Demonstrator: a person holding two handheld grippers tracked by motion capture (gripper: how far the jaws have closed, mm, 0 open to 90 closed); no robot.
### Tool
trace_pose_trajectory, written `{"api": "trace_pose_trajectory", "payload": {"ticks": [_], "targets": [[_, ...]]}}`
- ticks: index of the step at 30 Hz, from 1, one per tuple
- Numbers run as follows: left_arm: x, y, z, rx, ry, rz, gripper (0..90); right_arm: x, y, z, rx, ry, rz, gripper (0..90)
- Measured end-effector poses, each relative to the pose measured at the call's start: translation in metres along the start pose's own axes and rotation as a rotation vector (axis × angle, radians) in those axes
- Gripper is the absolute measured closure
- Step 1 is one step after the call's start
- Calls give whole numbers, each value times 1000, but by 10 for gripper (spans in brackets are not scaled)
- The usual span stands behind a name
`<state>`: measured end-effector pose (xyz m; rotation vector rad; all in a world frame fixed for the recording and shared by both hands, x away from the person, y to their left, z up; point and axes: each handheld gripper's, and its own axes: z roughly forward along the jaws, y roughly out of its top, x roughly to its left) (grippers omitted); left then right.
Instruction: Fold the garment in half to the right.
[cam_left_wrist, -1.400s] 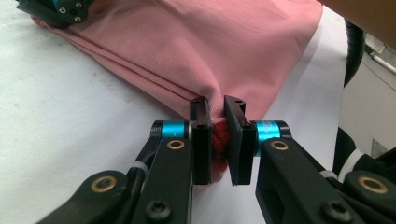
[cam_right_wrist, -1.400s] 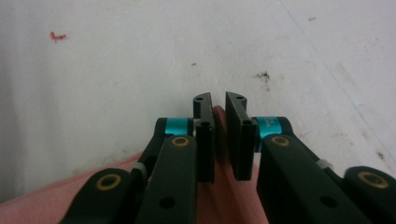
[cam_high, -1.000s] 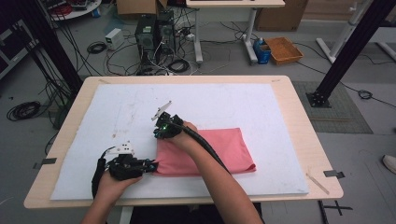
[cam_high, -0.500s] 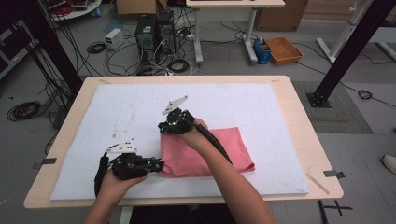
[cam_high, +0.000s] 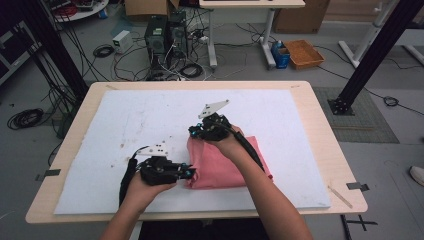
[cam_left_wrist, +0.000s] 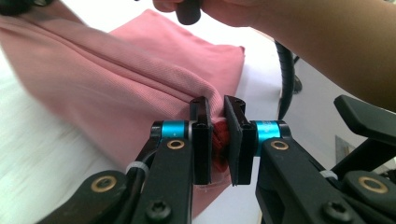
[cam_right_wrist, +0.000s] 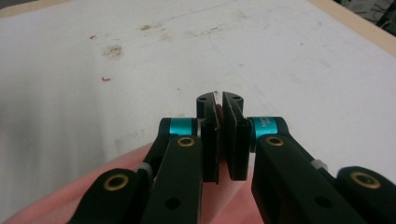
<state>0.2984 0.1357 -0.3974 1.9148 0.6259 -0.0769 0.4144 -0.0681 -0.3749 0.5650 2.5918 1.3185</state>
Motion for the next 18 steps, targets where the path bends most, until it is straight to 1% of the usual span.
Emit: {"api": "trace_pose_trajectory", "payload": {"ticks": [2,3,4,5,6,7,11,12,13,14,15,18], "targets": [[-2,7,9,12,-13,13,816,-2,-2,-8,-7,-12,-1,862],[-4,12,19,18,-31,15,816,-4,-5,-15,-14,-19,0,862],[-4,12,19,18,-31,15,816,-4,-5,-15,-14,-19,0,862],[-6,17,28,28,-39,20,816,-6,-9,-22,-18,-31,7,863],[-7,20,32,36,-42,27,816,-8,-12,-25,-25,-32,9,863],[-8,22,37,39,-41,24,816,-10,-15,-29,-30,-35,12,863],[-11,30,53,60,-49,35,816,-18,-28,-40,-42,-47,45,862],[-11,30,53,60,-49,35,816,-20,-31,-43,-40,-51,49,862],[-12,33,61,69,-58,35,816,-21,-33,-45,-43,-52,50,863],[-12,33,61,69,-58,35,816,-21,-33,-45,-43,-52,50,863],[-13,36,69,81,-67,41,816,-25,-39,-51,-39,-63,55,862],[-15,39,83,97,-72,44,816,-29,-47,-59,-44,-77,65,862]]}}
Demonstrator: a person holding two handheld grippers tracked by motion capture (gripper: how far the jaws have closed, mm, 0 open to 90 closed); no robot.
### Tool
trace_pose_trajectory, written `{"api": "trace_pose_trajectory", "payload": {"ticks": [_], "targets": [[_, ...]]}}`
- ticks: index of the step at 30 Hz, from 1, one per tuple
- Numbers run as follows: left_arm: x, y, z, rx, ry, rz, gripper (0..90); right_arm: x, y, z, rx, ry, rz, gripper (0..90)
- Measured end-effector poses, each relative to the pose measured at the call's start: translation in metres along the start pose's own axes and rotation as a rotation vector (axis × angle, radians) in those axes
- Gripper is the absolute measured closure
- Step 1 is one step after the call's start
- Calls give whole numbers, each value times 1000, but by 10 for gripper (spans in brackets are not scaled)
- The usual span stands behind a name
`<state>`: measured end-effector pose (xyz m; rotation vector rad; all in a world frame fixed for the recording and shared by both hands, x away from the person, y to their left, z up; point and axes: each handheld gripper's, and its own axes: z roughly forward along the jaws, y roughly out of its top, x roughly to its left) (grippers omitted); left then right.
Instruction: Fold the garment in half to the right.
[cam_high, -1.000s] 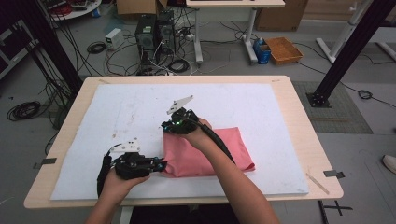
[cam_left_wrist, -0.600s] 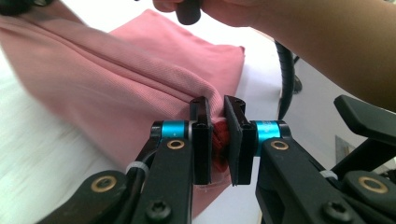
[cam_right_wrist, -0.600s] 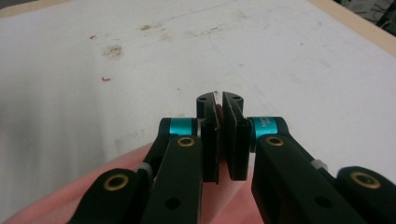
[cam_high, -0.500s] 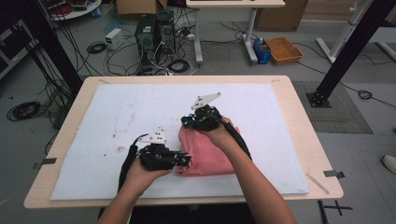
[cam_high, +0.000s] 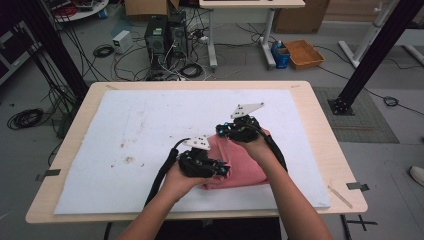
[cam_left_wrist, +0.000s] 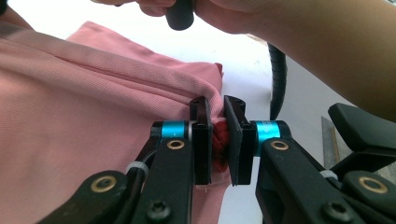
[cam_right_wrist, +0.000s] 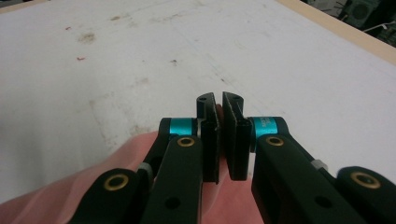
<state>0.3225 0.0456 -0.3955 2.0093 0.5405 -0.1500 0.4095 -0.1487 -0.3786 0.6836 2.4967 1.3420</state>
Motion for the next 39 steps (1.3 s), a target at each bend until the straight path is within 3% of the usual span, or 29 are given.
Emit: {"api": "trace_pose_trajectory", "payload": {"ticks": [18,33,37,39], "targets": [[-2,23,67,65,-47,8,815,-32,-54,-37,24,-106,100,862],[2,27,103,119,-57,-4,815,-45,-77,-41,53,-136,146,855],[1,26,106,117,-57,-12,798,-46,-80,-43,37,-159,178,711],[0,27,104,112,-55,-5,703,-46,-82,-47,28,-186,194,597]]}}
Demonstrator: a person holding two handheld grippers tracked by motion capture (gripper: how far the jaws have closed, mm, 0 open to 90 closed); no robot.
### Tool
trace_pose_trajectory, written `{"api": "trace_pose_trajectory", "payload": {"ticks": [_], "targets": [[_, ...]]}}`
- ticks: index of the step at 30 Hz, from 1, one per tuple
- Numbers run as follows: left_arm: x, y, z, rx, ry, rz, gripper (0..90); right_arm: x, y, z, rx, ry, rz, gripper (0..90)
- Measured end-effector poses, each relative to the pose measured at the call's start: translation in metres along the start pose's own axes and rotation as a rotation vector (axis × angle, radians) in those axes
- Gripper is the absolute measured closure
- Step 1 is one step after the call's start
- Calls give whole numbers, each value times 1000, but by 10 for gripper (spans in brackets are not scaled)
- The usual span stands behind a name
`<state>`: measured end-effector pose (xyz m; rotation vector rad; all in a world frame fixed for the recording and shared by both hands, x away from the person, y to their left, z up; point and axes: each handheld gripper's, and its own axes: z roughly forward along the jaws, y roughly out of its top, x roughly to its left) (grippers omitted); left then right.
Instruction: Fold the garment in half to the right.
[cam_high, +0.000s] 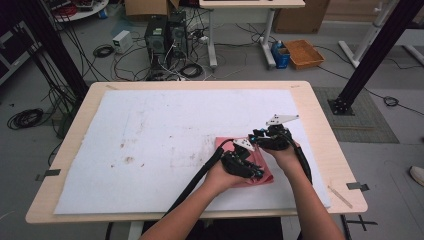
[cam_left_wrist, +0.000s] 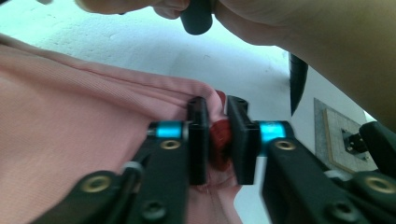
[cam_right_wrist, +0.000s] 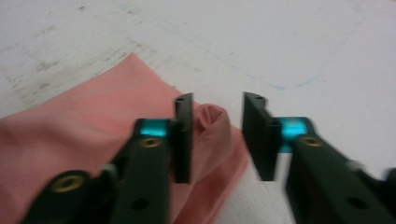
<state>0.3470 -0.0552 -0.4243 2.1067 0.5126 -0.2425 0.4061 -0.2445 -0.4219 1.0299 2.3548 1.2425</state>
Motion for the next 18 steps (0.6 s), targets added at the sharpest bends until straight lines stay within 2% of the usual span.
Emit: {"api": "trace_pose_trajectory", "payload": {"ticks": [2,3,4,8,10,13,18], "targets": [[-1,1,-4,-18,12,2,618,-1,-3,-6,-23,2,26,579],[-1,1,-4,-18,12,2,580,-1,-5,-8,-37,1,26,570],[-1,1,-7,-30,28,1,580,-1,-5,-8,-37,1,26,570],[0,0,-17,-58,70,-1,469,4,-8,-19,-62,-21,9,525],[-1,-1,-21,-74,77,4,447,6,-6,-24,-87,-27,-1,496],[-2,-1,-30,-103,96,12,430,8,0,-30,-93,-36,-19,492],[-1,-5,-55,-136,140,24,396,12,5,-35,-87,-23,-36,484]]}}
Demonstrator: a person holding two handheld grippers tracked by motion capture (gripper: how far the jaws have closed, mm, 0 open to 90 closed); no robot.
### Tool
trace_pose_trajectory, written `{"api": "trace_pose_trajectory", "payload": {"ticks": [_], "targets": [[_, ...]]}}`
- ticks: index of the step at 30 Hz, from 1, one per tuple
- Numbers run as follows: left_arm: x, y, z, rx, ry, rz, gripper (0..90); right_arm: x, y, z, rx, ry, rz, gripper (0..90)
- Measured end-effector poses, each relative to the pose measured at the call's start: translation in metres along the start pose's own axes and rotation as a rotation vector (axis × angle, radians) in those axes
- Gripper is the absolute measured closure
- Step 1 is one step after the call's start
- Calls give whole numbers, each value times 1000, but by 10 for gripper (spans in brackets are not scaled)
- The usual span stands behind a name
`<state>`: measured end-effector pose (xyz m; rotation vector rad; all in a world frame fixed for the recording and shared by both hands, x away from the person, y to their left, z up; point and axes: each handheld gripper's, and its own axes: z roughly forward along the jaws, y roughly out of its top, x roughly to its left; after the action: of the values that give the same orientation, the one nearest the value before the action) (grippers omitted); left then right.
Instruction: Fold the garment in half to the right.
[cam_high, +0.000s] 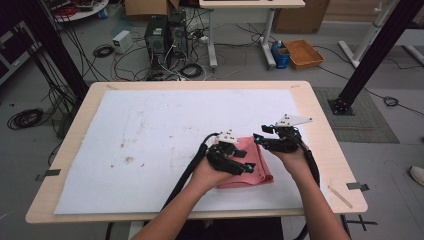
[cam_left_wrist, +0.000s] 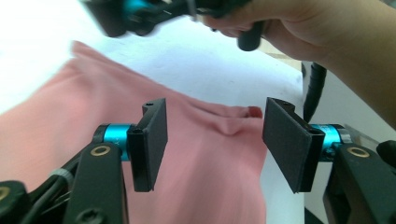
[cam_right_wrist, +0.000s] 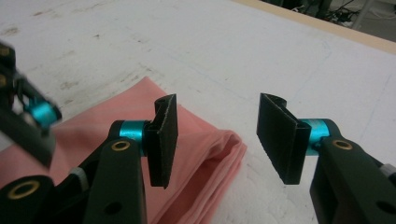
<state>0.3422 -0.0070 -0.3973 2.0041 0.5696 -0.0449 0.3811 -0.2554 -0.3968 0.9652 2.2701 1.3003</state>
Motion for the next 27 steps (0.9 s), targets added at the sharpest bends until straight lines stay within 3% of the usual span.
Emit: {"api": "trace_pose_trajectory", "payload": {"ticks": [5,7,9,10,11,12,13,14,17,19,27], "targets": [[13,-16,-35,-19,33,-23,379,13,-8,-5,33,3,-64,508],[16,-20,-42,-24,45,-29,372,16,-11,-7,41,15,-72,512],[23,-35,-62,-29,99,-47,346,24,-19,-12,44,30,-91,512],[23,-35,-62,-29,99,-47,325,24,-19,-12,44,30,-91,512],[25,-42,-68,-32,125,-55,325,27,-21,-14,45,40,-94,512],[28,-55,-79,-35,150,-67,308,30,-24,-18,39,47,-118,518],[28,-55,-79,-35,150,-67,308,31,-25,-19,38,46,-121,518],[30,-68,-90,-69,154,-92,308,32,-25,-21,38,48,-117,520],[33,-75,-102,-77,167,-100,308,32,-26,-22,30,49,-118,523],[35,-82,-118,-118,180,-93,308,34,-27,-22,30,49,-111,523],[42,-97,-142,-161,192,-107,294,47,-32,-19,62,94,-122,535]]}}
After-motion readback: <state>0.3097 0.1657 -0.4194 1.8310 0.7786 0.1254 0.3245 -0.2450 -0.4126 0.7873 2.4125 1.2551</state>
